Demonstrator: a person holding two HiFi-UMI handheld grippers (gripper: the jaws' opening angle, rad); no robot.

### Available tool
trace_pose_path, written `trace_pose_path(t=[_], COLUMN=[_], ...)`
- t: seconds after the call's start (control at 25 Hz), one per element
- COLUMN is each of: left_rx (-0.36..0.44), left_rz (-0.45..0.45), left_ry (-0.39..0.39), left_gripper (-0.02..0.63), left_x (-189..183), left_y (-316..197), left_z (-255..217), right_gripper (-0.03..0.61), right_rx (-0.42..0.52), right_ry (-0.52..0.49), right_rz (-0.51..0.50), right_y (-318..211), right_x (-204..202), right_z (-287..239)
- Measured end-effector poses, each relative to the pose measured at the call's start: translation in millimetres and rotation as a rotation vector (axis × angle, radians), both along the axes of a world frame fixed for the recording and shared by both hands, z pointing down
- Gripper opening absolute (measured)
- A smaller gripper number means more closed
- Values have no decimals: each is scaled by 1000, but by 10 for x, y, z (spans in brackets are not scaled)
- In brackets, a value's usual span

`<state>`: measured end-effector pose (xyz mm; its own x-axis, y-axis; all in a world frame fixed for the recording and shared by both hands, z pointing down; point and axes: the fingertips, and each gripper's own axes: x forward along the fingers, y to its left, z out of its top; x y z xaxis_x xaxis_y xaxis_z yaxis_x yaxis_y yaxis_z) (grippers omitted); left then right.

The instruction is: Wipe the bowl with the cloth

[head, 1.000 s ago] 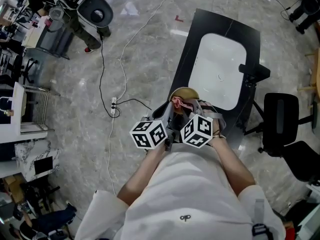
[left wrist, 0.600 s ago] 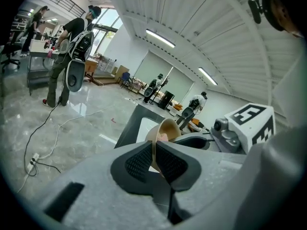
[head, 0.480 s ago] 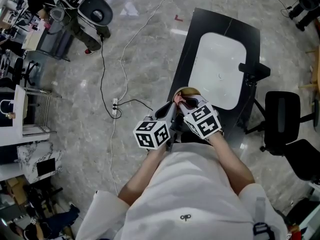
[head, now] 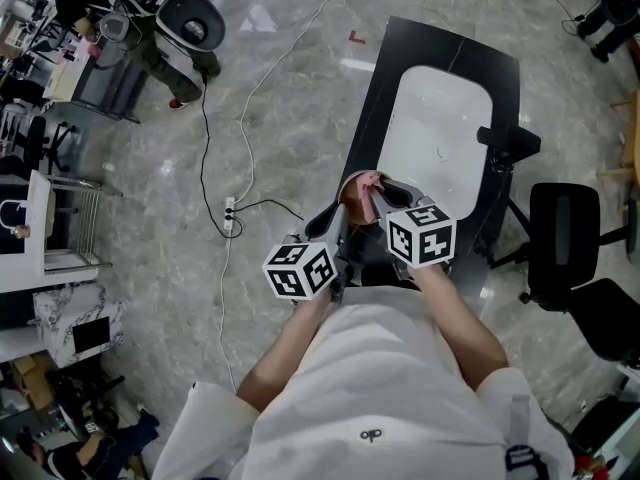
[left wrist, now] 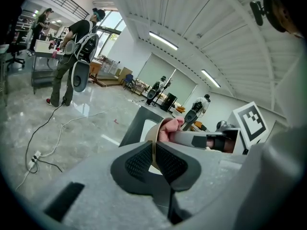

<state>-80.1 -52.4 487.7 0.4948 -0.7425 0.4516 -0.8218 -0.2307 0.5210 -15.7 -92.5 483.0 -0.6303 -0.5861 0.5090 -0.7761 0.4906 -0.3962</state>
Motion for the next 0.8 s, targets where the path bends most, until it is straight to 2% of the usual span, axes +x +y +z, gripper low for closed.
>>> trace_pose_path(t=[0.2, 0.4, 0.56, 0.8], left_rx=[-3, 17, 41, 11], left_rz=[9, 54, 65, 29], left_ry=[5, -21, -61, -48], left_gripper=[29, 28, 28, 28], left_x=[3, 69, 111, 40], left_y=[37, 70, 39, 21], left_z=[0, -51, -58, 1], right_gripper=[28, 28, 28, 28], right_rx=[10, 34, 54, 147], right_ry=[17, 48, 122, 334], right_rz=[-6, -79, -222, -460], right_y=[32, 89, 218, 465], right_x=[-19, -154, -299, -412], right_z=[-20, -48, 62, 209])
